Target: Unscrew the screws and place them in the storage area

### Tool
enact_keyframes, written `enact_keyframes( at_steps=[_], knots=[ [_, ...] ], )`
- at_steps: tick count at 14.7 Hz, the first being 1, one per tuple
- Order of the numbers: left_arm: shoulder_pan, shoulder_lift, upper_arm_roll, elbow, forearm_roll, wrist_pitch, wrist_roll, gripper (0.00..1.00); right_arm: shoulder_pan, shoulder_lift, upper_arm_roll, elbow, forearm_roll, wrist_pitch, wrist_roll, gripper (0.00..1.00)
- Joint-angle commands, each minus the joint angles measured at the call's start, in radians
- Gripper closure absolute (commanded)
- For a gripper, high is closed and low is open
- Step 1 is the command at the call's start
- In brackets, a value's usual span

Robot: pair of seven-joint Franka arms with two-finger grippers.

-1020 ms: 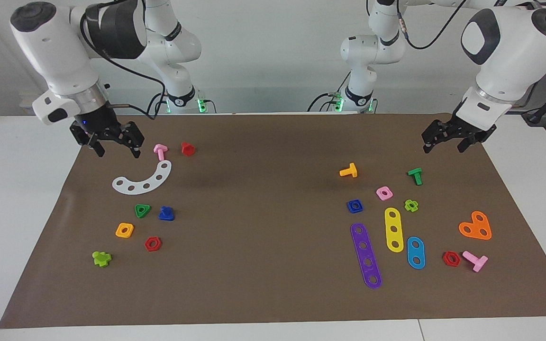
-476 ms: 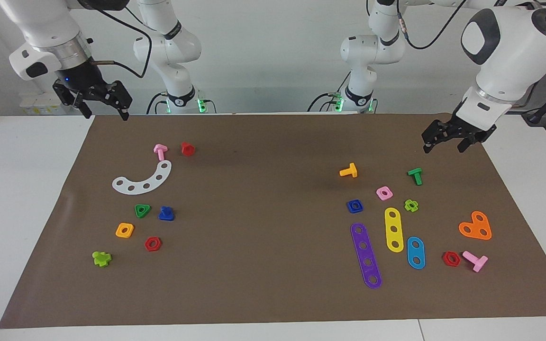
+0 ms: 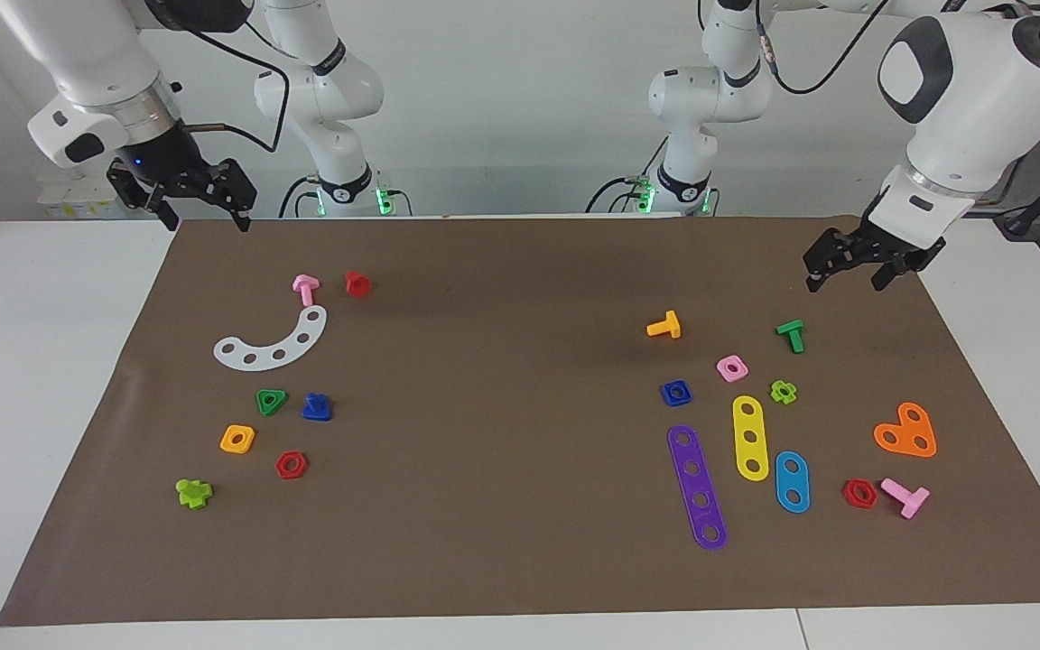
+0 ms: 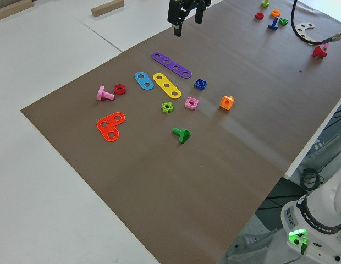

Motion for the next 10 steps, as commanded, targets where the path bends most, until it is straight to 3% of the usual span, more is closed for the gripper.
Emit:
enact_keyframes(
  at_steps=[1,3,10],
  knots=[
    [0.003,-0.034,-0.002,-0.042,0.019,0.023,-0.005,0.0,-0.011,-0.023,0.008,-0.03,-0.02,0.009,-0.033,0.0],
    [0.003,-0.034,-0.002,-0.042,0.019,0.023,-0.005,0.0,-0.002,-0.023,0.008,-0.038,-0.066,0.029,-0.03,0.0],
    [0.003,-0.034,-0.002,-0.042,0.019,0.023,-0.006,0.0,0.0,-0.022,0.008,-0.032,-0.016,0.018,0.007,0.0]
  ],
)
